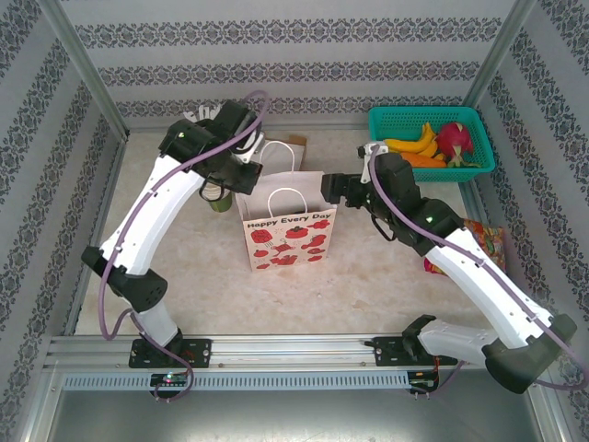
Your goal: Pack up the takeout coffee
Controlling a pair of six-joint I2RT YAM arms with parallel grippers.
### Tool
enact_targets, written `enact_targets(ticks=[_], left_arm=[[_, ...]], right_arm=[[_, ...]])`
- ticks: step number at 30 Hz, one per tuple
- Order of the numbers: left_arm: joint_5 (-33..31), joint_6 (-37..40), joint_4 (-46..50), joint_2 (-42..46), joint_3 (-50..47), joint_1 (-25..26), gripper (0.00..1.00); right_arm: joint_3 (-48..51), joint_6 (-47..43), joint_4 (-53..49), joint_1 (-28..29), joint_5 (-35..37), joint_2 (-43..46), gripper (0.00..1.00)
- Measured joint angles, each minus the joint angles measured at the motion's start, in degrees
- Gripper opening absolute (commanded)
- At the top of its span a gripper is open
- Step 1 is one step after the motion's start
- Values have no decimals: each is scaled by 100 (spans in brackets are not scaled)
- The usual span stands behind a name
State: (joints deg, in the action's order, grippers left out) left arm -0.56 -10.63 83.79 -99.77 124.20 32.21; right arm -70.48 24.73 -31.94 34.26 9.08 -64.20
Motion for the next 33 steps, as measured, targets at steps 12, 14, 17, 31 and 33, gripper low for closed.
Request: enact_targets(ticks=[12, 14, 17, 31, 33], left_arm=[[909, 122, -302, -415, 7, 11, 32], [1193, 120, -452, -415, 0, 11, 33], [1657, 81, -802, -367, -157, 11, 36], [1993, -37, -1637, 1132, -1451, -61, 85], [1587, -122, -1635, 1606, -1779, -175, 85]], right_arm=[[415, 83, -2, 0, 205, 479, 98], [450, 85, -2, 0, 208, 531, 98], [479, 105, 7, 0, 208, 557, 98], [514, 232, 44, 0, 15, 61, 98], [509, 236, 39, -17, -2, -44, 98]])
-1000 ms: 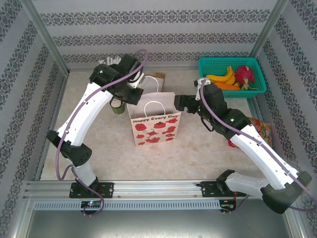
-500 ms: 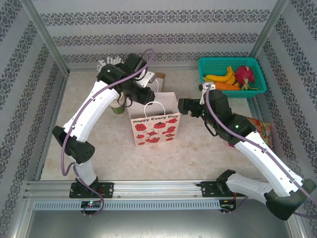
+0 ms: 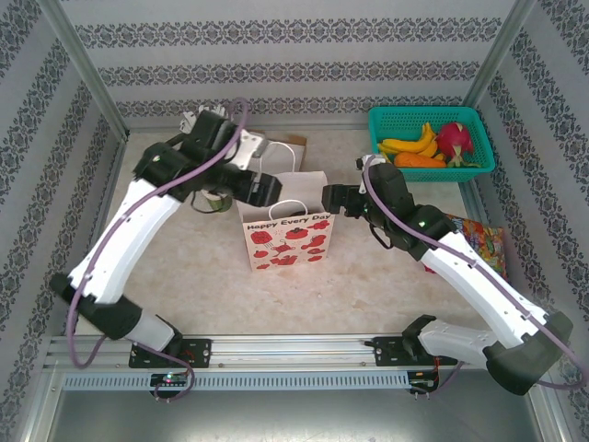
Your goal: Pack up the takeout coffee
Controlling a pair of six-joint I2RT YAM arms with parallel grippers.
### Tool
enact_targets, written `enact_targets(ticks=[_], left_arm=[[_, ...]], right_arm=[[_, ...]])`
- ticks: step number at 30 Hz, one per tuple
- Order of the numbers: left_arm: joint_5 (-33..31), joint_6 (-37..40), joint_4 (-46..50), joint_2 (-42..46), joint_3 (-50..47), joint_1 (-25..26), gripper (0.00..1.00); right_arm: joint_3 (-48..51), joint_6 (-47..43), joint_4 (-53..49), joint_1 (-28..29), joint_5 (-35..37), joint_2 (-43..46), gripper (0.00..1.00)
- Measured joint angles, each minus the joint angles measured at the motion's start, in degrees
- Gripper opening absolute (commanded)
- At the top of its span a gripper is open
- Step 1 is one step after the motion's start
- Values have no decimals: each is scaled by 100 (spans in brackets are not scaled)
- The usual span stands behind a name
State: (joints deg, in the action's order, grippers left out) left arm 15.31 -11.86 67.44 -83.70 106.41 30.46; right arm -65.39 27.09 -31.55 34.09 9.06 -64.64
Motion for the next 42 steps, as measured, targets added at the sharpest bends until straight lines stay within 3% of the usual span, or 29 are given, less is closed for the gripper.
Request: enact_targets(ticks=[5, 14, 17, 22, 27, 42], left_arm=[[-787, -273, 72, 437, -542, -205, 84], [-1067, -645, 85, -186, -907, -208, 70], [-1187, -682, 85, -323, -907, -208, 57], [-1294, -743, 85, -391, -907, -208, 19], [-1388, -754, 87, -326, -955, -238, 0], [-1563, -636, 680, 977, -1685, -1515, 0]], right_arm=[[-103, 118, -31, -319, -85, -92, 98], [-186, 503, 55, -739, -258, -103, 98], [-186, 562, 42, -804, -374, -103, 98], [-251, 581, 2, -1060, -525, -208, 98], [-492, 579, 0, -1303, -579, -745, 98], [-2159, 1069, 72, -1202, -960, -3807, 96]])
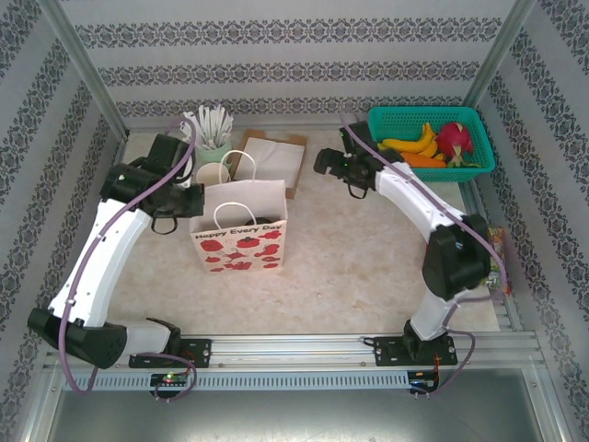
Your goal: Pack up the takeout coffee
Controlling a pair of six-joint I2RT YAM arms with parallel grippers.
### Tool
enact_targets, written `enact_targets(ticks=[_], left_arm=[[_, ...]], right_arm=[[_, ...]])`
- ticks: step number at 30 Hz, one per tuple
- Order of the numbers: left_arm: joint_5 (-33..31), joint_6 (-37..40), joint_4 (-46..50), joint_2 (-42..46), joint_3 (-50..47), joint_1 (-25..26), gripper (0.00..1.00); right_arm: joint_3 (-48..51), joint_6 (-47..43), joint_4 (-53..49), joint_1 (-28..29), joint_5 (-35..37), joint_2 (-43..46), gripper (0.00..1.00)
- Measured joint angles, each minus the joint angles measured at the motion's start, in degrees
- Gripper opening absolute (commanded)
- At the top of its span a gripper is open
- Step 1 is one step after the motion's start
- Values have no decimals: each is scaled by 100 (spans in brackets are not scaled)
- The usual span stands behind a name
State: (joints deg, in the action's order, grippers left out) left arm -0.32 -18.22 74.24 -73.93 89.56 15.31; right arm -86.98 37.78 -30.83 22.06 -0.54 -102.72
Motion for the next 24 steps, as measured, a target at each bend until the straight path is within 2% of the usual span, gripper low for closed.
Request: enact_targets(ticks=[6, 13, 20, 24], left_arm=[[-332, 17, 87, 168, -208, -238, 0], [-313, 44, 37, 168, -310, -264, 0], [-273, 146, -83, 168, -374, -267, 0], [-271, 155, -149, 168, -415, -269, 0]], right_arm=[[-844, 321, 39, 343, -101, -1106, 88], [-1600, 632, 20, 638, 120, -2074, 59], [-2149, 691, -68, 697, 284, -2712, 48], [-2538, 636, -118, 697, 326, -3060, 34]])
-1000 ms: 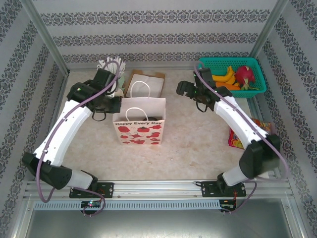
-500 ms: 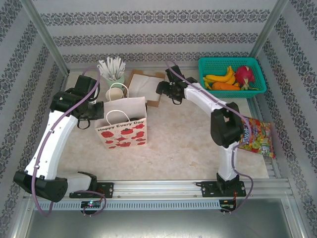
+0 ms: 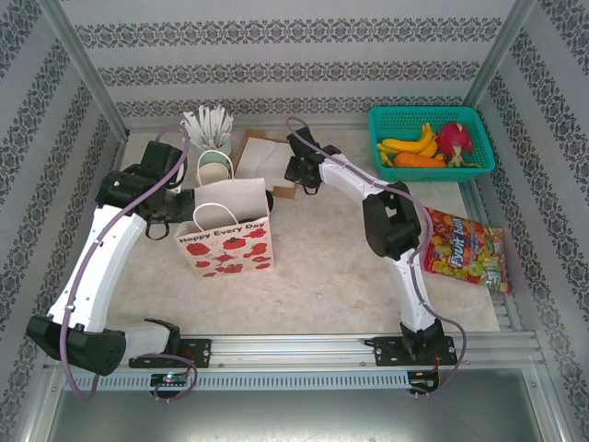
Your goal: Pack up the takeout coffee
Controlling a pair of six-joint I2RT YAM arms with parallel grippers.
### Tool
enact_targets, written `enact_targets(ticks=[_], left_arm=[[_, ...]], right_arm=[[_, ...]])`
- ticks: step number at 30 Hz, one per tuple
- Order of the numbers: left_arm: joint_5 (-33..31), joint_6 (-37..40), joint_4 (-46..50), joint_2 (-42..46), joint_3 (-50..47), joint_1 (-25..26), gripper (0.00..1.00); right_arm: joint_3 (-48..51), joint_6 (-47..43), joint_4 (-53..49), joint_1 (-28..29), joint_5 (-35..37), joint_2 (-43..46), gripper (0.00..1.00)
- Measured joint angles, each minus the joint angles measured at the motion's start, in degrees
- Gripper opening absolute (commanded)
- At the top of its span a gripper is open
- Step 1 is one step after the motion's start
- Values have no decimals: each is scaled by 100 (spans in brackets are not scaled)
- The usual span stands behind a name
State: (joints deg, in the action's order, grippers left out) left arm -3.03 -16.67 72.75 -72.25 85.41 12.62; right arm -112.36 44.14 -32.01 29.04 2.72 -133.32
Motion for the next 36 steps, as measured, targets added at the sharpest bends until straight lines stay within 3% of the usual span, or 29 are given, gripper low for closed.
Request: enact_targets(ticks=[7, 11, 24, 36], left_arm=[[111, 24, -144, 31, -85, 0, 0], [175, 57, -157, 44, -92, 0, 0], [522, 140, -212, 39, -107, 0, 0], [1239, 120, -334, 13, -107, 0, 0]], right_arm=[[-520, -216, -223, 0, 295, -411, 8], [-726, -380, -433, -42, 553, -463, 1], [-476, -1062, -686, -697, 933, -234, 0], [2400, -2516, -457, -1502, 227, 1991, 0]])
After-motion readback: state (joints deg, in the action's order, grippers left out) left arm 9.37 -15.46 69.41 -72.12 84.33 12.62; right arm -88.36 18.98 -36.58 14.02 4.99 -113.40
